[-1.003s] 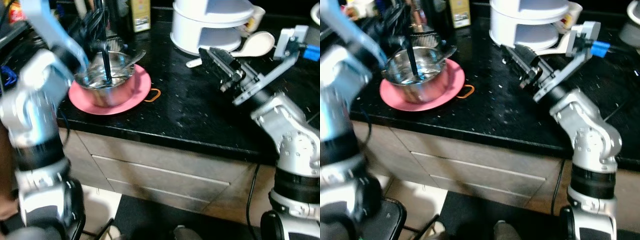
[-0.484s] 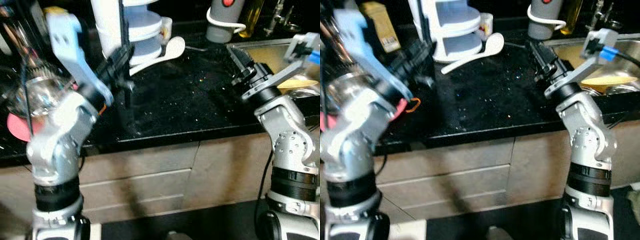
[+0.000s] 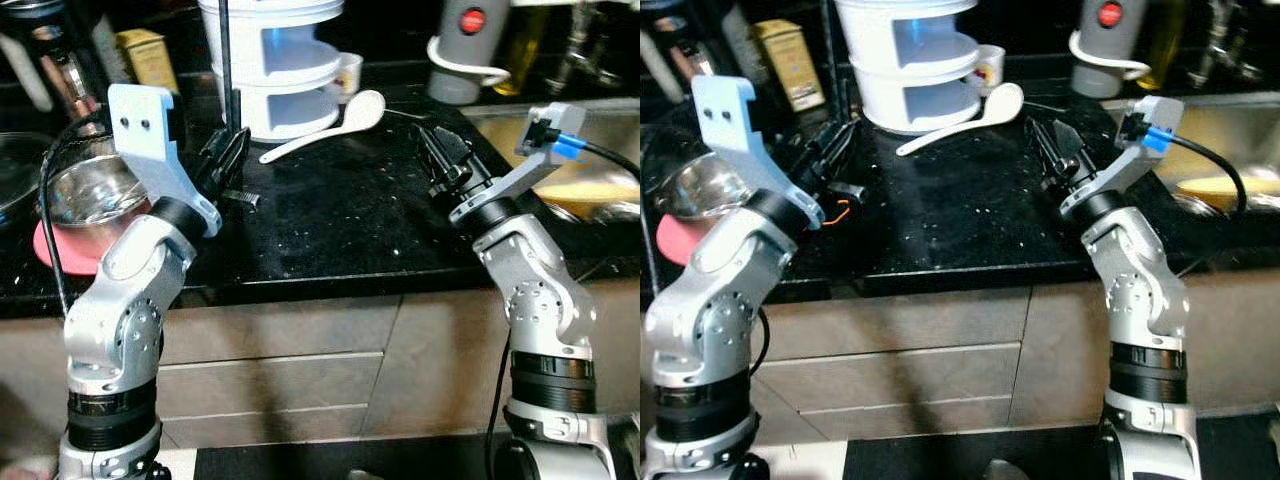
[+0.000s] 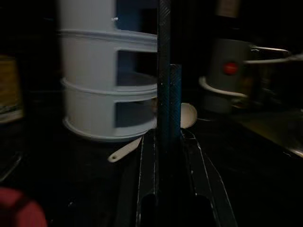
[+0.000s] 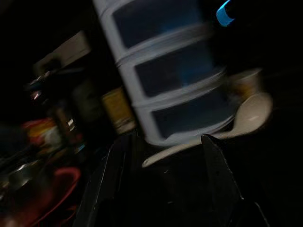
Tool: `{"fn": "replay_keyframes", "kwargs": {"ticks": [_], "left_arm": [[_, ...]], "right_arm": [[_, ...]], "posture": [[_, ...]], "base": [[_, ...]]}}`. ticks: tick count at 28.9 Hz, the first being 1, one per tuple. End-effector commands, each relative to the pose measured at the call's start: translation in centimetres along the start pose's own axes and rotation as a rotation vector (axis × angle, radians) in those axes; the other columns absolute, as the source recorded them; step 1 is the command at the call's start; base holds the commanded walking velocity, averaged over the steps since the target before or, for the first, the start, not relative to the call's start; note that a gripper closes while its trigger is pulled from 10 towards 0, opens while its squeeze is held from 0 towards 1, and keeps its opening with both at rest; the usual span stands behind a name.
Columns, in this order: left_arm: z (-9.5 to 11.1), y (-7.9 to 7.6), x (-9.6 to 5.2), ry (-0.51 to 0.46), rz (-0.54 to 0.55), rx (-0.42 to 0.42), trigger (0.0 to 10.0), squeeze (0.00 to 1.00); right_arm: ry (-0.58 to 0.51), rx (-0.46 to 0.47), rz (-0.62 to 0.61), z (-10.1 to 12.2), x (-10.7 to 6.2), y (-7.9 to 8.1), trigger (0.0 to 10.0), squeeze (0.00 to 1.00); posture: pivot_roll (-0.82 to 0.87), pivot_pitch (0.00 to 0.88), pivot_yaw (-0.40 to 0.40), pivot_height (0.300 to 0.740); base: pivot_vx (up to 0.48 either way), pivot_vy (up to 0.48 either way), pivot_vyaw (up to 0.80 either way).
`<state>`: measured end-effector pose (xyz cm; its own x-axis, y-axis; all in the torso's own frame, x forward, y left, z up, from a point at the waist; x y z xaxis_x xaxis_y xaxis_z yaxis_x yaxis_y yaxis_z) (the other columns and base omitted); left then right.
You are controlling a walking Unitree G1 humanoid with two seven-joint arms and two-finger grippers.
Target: Kitchen organization
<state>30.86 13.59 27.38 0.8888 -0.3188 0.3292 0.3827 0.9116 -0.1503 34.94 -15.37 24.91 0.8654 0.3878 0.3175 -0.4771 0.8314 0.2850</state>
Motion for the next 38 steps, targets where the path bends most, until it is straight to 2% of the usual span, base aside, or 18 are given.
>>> {"fn": "replay_keyframes", "kwargs": {"ticks": [1,8,31,38], "left_arm": [[0.4,-0.4,0.0,-0.029,-0.009,0.012,10.0,0.00],[0.6,-0.7,0.3,-0.048,-0.009,0.010,10.0,0.00],[1.1,-0.2,1.5,-0.083,-0.007,-0.021,10.0,0.00],[1.1,0.3,1.6,-0.086,-0.002,-0.026,10.0,0.00]], "right_arm": [[-0.020,-0.026,-0.014,0.5,0.1,-0.3,10.0,0.00],[-0.033,-0.076,-0.031,0.9,0.5,-0.6,10.0,0.00],[-0.042,-0.099,-0.062,1.4,1.0,-1.1,10.0,0.00],[-0.049,-0.097,-0.060,1.4,1.0,-1.2,10.0,0.00]], "posture": [[0.04,0.000,0.000,0.732],[0.04,0.000,-0.007,0.732],[0.02,0.000,-0.012,0.732],[0.02,0.000,-0.010,0.732]], "base": [[0.000,-0.439,0.00],[0.000,-0.439,0.00],[0.000,-0.444,0.00],[0.000,-0.445,-0.55]]}}
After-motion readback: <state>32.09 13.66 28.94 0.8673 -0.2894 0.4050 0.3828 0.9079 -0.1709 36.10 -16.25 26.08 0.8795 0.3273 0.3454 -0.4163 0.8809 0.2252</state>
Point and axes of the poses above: a point about 5 cm out from each wrist's last joint towards the gripper, its own x axis pointing out of the wrist towards the gripper, its own z axis along the axis of the wrist's last joint, y = z × x, the point moved 2 cm from there along x, pointing out of the wrist towards the gripper, and after that the axes turned 1 degree about -x, right-handed, at the moved point
